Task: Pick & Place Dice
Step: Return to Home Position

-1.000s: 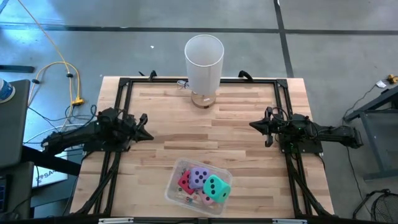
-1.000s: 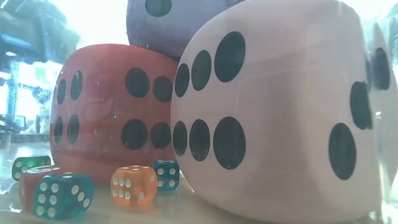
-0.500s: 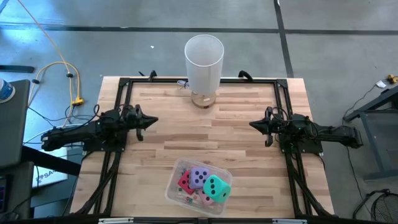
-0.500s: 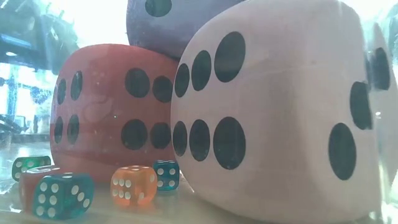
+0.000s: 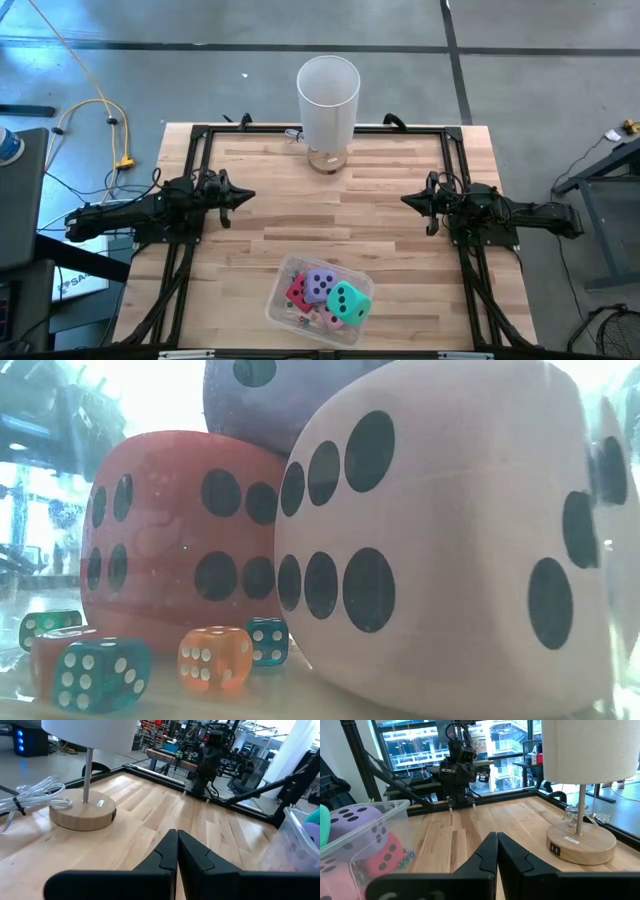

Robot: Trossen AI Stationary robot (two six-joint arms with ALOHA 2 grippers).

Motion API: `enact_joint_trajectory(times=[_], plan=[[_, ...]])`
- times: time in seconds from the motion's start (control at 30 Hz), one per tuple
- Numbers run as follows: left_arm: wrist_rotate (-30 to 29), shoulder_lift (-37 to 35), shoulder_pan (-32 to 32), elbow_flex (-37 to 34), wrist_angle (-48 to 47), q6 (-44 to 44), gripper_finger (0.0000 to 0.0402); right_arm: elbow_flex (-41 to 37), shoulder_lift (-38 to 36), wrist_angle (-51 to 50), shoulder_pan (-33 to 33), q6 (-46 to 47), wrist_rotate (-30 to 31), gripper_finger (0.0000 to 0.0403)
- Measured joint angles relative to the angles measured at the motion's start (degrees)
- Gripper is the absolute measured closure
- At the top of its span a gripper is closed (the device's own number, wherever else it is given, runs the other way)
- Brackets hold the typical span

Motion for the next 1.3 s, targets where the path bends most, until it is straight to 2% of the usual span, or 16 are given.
enact_joint_trajectory(times=[1.3], plan=[[-0.02,0.0,0.0,-0.09,0.04,0.94,0.0401,0.0,0.0,0.11,-0.01,0.0,-0.06,0.0401]])
